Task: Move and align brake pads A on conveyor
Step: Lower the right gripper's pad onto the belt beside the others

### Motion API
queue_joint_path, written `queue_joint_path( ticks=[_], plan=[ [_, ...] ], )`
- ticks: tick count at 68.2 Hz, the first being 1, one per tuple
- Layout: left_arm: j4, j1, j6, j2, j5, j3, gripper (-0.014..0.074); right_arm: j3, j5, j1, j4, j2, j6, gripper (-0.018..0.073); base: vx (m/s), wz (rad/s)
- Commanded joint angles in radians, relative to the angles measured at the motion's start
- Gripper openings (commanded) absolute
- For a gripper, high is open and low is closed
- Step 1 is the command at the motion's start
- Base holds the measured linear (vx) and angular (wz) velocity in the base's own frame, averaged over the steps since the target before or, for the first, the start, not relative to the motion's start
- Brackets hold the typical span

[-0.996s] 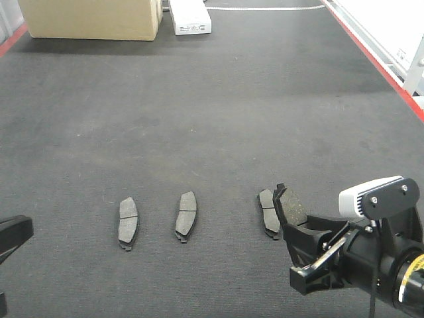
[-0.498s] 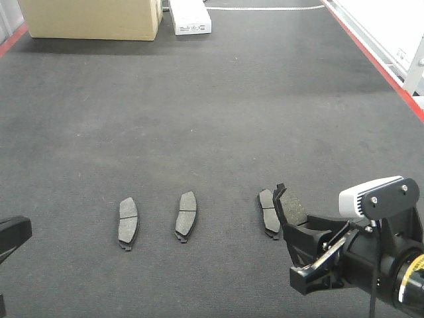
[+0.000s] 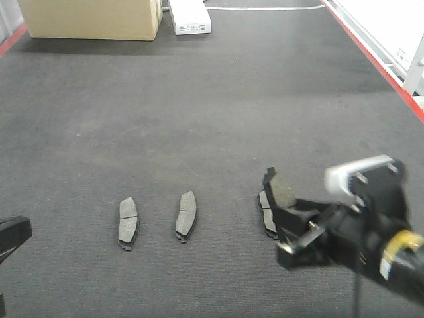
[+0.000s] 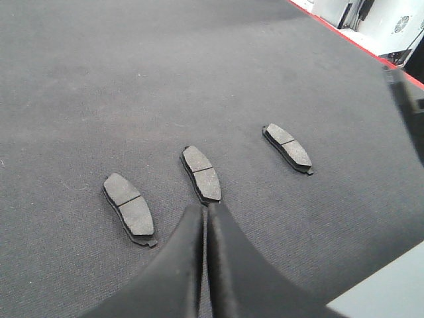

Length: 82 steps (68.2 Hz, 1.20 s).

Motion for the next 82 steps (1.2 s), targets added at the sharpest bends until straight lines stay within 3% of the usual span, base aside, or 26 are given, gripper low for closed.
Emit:
queue_joint_path(
  ticks=[1,14,21,30,60,82],
  plan=[
    [-0.002,-0.004,-0.001,0.003,-0.064,-0.028,-0.0006,-0.134,0.037,-0.004,-0.009,0.060,-0.006,0.0077,0.00,0.00],
    [-0.002,-0.004,-0.001,0.003,-0.064,-0.028,-0.0006,-0.418,0.301,0.060,0.028,0.305,0.022,0.0081,0.00,0.00],
    [-0.002,-0.004,-0.001,0.003,-0.064,-0.028,-0.0006,-0.542,0.367,0.079,0.063,0.455,0.095,0.0088,0.00,0.00],
    [-0.002,-0.004,-0.001,0.003,-0.064,-0.028,-0.0006,-0.626,0.362,0.065,0.076,0.594,0.202,0.0092,0.00,0.00],
    [-0.002,-0.004,-0.001,0.003,-0.064,-0.028,-0.0006,-0.673,0.320,-0.015,0.078,0.753,0.206,0.0099,0.00,0.00],
    [-0.002,-0.004,-0.001,0.003,-0.064,-0.028,-0.0006,-0.673,0.291,-0.015,0.082,0.824,0.189,0.0104,0.00,0.00]
  ],
)
